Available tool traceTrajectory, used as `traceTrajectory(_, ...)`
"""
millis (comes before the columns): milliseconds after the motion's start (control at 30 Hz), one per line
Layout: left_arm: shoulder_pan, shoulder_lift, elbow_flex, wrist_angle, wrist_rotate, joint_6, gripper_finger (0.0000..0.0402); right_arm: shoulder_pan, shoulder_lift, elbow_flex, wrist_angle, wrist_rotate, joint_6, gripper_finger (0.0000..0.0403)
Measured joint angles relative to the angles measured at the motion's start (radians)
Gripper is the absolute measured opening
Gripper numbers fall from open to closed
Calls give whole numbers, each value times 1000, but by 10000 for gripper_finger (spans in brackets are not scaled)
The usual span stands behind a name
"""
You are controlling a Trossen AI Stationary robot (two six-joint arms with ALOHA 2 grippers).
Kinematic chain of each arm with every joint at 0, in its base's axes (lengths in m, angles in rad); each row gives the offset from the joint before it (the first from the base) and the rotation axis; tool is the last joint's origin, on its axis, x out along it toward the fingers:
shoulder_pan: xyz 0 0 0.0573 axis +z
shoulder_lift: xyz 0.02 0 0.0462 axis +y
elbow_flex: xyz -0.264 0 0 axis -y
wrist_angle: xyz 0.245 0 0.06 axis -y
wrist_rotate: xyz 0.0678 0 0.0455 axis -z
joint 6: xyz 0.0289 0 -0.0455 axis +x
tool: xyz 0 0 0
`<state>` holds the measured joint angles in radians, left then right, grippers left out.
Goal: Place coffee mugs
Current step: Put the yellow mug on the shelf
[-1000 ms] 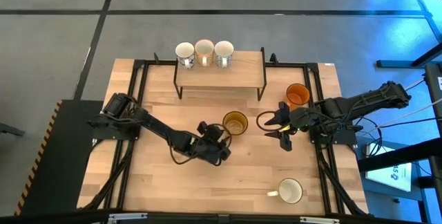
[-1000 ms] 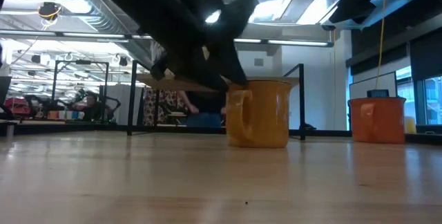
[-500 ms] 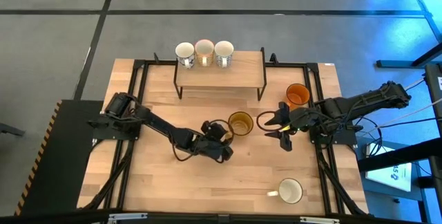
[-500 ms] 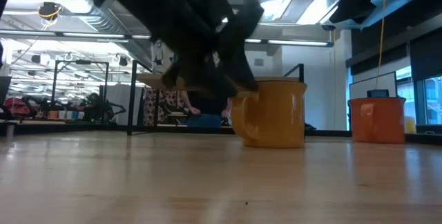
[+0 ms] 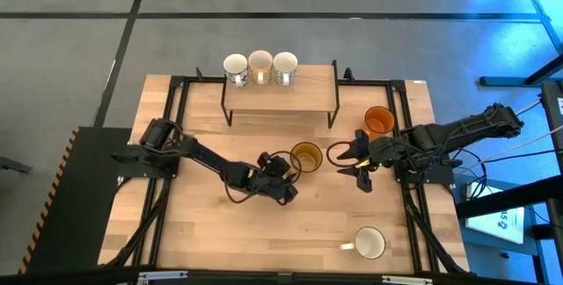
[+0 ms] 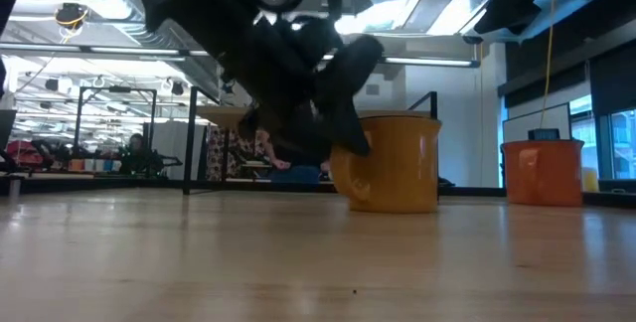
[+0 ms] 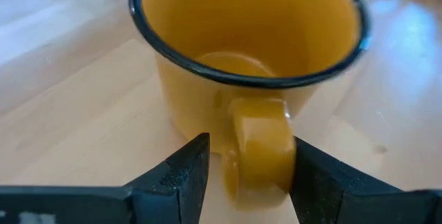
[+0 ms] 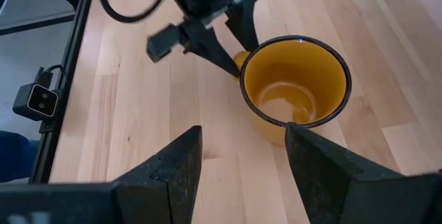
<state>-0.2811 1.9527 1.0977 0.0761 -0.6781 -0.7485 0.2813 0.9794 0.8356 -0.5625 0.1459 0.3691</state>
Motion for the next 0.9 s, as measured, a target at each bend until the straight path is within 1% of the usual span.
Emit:
traceTrajectory(133, 13, 12, 0, 5, 5, 0, 166, 0, 0, 0, 0, 0, 0, 193)
traceTrajectory(200, 15, 12, 0, 6, 4, 2, 155, 0, 0, 0, 0, 0, 0, 193)
traceTrajectory(267, 19, 12, 0, 7, 9, 23, 134, 0, 0, 0, 0, 0, 0, 193)
traceTrajectory(367, 24, 12, 0, 7, 33, 56, 85, 0, 0, 0, 0, 0, 0, 193)
traceTrajectory(400, 24, 12, 0, 8, 37, 55, 78, 0, 0, 0, 0, 0, 0, 193)
traceTrajectory(533, 21, 6, 0, 4, 49, 67, 78, 0, 0, 0, 0, 16, 0, 193)
traceTrajectory(600, 13, -25, -1, -21, 53, 44, 78, 0, 0, 0, 0, 20, 0, 193)
traceTrajectory(733, -26, -144, -3, -82, -38, 13, 78, 0, 0, 0, -1, 29, 0, 193)
traceTrajectory(833, -47, -252, 1, -170, -149, 4, 78, 0, 0, 0, -1, 33, -2, 193)
traceTrajectory(900, -57, -324, 1, -260, -215, -24, 78, 0, 0, 0, -1, 47, -7, 193)
